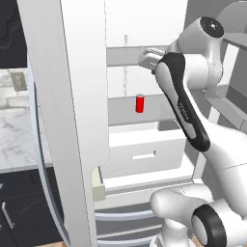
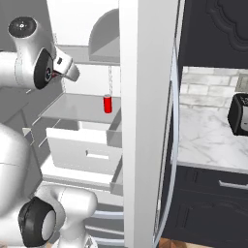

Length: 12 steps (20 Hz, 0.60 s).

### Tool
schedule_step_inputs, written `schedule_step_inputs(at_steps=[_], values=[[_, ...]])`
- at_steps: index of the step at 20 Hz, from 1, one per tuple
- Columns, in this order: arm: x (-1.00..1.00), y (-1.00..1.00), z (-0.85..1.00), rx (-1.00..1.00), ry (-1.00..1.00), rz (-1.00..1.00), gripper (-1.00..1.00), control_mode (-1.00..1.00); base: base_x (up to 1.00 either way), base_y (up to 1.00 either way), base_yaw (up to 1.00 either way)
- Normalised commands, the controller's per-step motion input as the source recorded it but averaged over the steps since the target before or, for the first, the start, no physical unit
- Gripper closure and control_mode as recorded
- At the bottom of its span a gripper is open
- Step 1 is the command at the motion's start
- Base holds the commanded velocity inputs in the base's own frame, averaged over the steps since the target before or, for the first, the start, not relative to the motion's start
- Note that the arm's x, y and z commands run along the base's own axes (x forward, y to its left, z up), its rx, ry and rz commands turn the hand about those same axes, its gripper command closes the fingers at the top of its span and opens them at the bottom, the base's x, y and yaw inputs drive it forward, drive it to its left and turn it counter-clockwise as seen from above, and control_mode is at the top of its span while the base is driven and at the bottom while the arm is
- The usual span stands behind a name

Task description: Place the mayonnaise and ketchup from the counter to the top shelf of the fridge. If the existing items in the fridge are on the top shelf, move them to other shelves.

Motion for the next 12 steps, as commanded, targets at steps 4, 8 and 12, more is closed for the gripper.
schedule_step_inputs(at_steps=[4, 8, 12], values=[[-0.37, 0.37, -1.0, -0.02, 0.43, 0.11, 1.0, -1.0, 0.0, 0.0, 0.0], [0.06, 0.44, -1.0, -0.14, 0.14, 0.07, 1.0, -1.0, 0.0, 0.0, 0.0], [0.34, 0.31, -0.94, -0.08, 0.14, 0.01, 1.0, -1.0, 0.0, 0.0, 0.0]])
